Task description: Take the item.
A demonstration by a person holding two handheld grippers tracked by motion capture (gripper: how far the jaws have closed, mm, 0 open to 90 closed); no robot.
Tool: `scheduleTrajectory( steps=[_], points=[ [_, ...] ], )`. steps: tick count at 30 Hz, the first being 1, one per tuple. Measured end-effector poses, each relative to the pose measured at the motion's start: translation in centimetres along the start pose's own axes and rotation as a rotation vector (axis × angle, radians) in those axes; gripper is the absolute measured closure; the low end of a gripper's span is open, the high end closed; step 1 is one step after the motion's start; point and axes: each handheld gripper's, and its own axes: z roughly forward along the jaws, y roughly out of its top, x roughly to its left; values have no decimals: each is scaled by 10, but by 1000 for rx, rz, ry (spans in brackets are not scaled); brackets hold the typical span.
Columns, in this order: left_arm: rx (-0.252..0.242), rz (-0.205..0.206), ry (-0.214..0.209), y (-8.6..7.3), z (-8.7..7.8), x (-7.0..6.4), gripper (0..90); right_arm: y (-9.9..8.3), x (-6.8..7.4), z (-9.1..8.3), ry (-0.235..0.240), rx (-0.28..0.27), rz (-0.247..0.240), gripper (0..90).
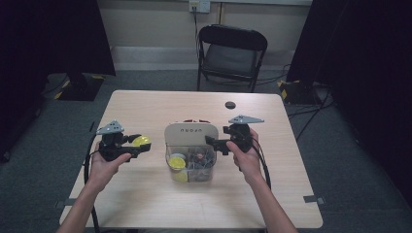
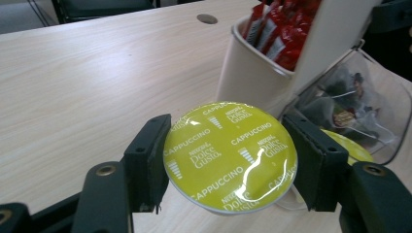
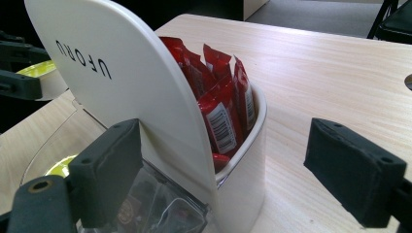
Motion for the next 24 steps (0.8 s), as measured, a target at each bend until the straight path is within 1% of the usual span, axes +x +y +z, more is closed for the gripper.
scheduleTrajectory(
  steps=[2, 3, 4, 5, 6, 7, 8, 11, 13, 14, 17, 18, 19, 20, 21, 24],
  points=[
    [12, 0, 15, -2, 1, 4, 379, 0, 0, 0, 1, 0, 0, 128],
    [12, 0, 15, -2, 1, 4, 379, 0, 0, 0, 0, 0, 0, 128],
    [18, -11, 34, -4, 3, 8, 379, 0, 0, 0, -1, 0, -1, 128],
    [18, -11, 34, -4, 3, 8, 379, 0, 0, 0, -1, 0, -1, 128],
    [40, -6, 48, -6, 6, 13, 379, 0, 0, 0, -1, 0, -1, 128],
    [40, -6, 48, -6, 6, 13, 379, 0, 0, 0, 1, 1, 0, 127],
    [50, -24, 60, -10, 9, 19, 379, 0, 0, 0, 0, 1, 1, 126],
    [61, -37, 76, -15, 11, 26, 379, 0, 0, 0, 0, 1, 1, 126],
    [78, -38, 83, -19, 13, 31, 379, 0, 0, 0, 0, 1, 2, 126],
    [86, -39, 94, -20, 15, 34, 379, 0, 0, 0, 1, 2, 1, 126],
    [99, -59, 99, -25, 18, 42, 379, 0, 0, 0, -1, 2, -1, 126],
    [105, -63, 107, -26, 20, 44, 379, 0, 0, 0, -1, 2, 0, 126],
    [104, -74, 106, -28, 21, 45, 379, 0, 0, 0, 0, 2, 3, 126],
    [115, -73, 112, -29, 23, 46, 380, 0, 0, 0, 1, 2, 4, 126],
    [116, -82, 113, -31, 24, 46, 379, 0, -1, 0, 4, 3, 5, 126],
    [142, -80, 112, -35, 30, 47, 379, 0, -1, 1, 4, 7, 2, 126]
  ],
)
